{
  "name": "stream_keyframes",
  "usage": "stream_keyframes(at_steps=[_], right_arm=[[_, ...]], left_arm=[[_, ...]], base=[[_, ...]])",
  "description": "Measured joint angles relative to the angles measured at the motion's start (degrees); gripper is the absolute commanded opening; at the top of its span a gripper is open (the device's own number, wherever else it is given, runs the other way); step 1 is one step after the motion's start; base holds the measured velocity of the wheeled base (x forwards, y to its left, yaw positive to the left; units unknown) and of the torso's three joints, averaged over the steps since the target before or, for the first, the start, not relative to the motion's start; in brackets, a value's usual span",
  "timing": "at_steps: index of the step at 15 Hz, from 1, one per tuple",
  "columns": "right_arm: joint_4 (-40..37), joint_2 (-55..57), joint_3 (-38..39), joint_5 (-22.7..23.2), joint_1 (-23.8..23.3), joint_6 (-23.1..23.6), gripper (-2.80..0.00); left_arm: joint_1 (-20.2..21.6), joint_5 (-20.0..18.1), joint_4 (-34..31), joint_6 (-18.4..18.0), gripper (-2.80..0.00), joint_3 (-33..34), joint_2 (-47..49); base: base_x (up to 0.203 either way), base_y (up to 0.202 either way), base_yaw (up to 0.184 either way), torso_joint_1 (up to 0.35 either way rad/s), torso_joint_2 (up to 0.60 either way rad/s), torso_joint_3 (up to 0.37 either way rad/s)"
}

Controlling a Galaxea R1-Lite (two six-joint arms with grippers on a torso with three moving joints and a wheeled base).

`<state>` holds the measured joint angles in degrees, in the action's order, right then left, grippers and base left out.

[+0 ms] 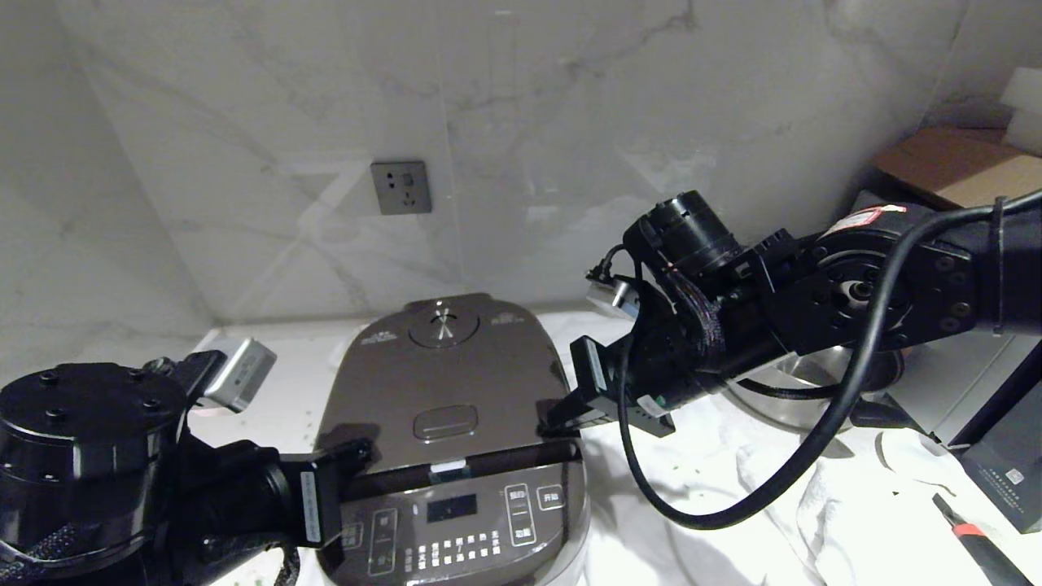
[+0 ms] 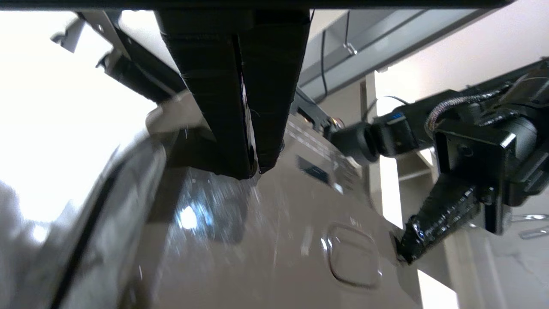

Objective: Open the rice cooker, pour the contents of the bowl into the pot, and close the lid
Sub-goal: Close the rice cooker

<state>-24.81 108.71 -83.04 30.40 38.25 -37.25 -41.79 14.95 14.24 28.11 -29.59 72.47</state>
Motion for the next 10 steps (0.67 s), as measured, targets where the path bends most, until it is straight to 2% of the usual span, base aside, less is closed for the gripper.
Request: stream_keyframes(at_steps=[10], right_arm=[[0.3,-0.6,4.2,1.6,0.0,0.0,-2.8]], left_arm=[[-0.3,-0.7,-0.1,0.4,-2.8,1.3,2.9]], base=[[0.0,0.0,0.0,0.0,0.0,0.0]])
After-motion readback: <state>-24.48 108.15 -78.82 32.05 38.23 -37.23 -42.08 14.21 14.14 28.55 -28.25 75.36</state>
